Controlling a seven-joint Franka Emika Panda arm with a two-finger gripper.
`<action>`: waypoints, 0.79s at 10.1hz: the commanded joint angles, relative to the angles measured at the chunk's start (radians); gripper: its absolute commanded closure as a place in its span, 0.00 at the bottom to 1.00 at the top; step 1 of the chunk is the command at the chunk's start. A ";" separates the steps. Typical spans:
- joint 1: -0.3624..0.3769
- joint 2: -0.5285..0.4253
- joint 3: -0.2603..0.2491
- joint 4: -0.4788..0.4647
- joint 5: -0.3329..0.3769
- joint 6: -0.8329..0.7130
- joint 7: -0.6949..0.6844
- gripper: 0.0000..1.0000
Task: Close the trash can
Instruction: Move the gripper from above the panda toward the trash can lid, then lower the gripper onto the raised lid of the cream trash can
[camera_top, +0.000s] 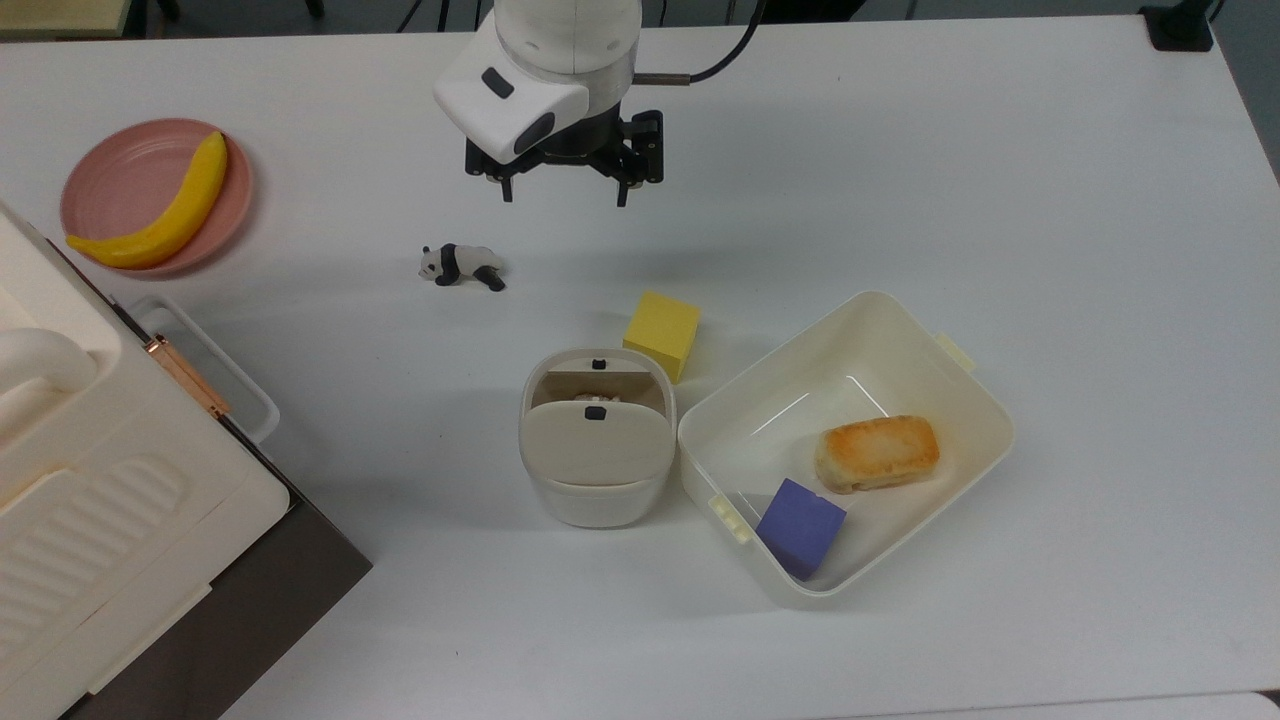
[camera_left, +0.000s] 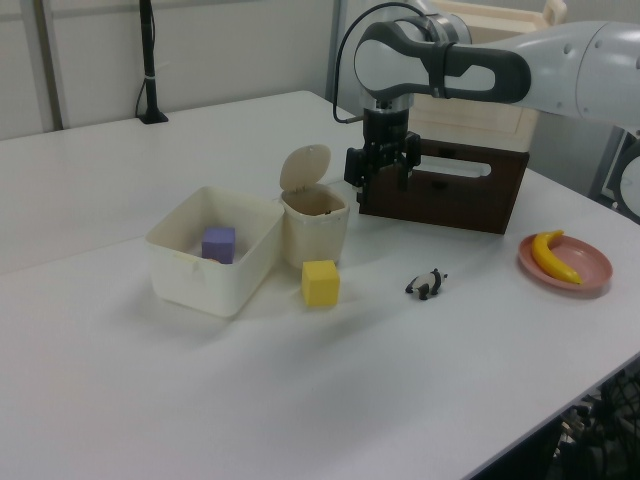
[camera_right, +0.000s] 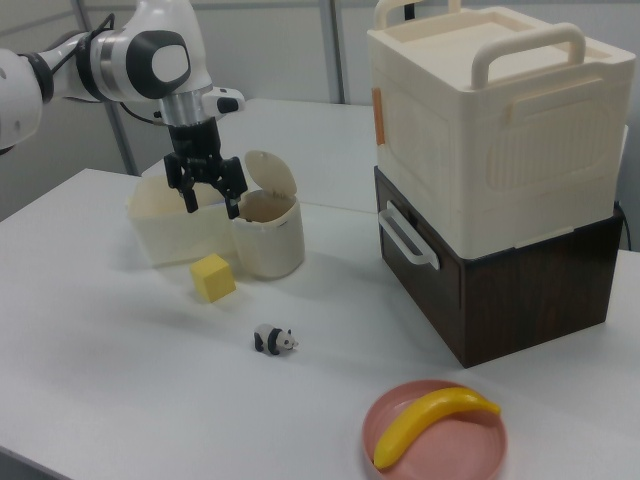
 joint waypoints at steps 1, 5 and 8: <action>0.016 0.005 -0.006 -0.023 -0.019 0.052 -0.014 0.05; 0.021 0.033 -0.006 -0.022 0.007 0.313 -0.046 0.94; 0.016 0.103 -0.007 -0.013 0.007 0.672 0.014 1.00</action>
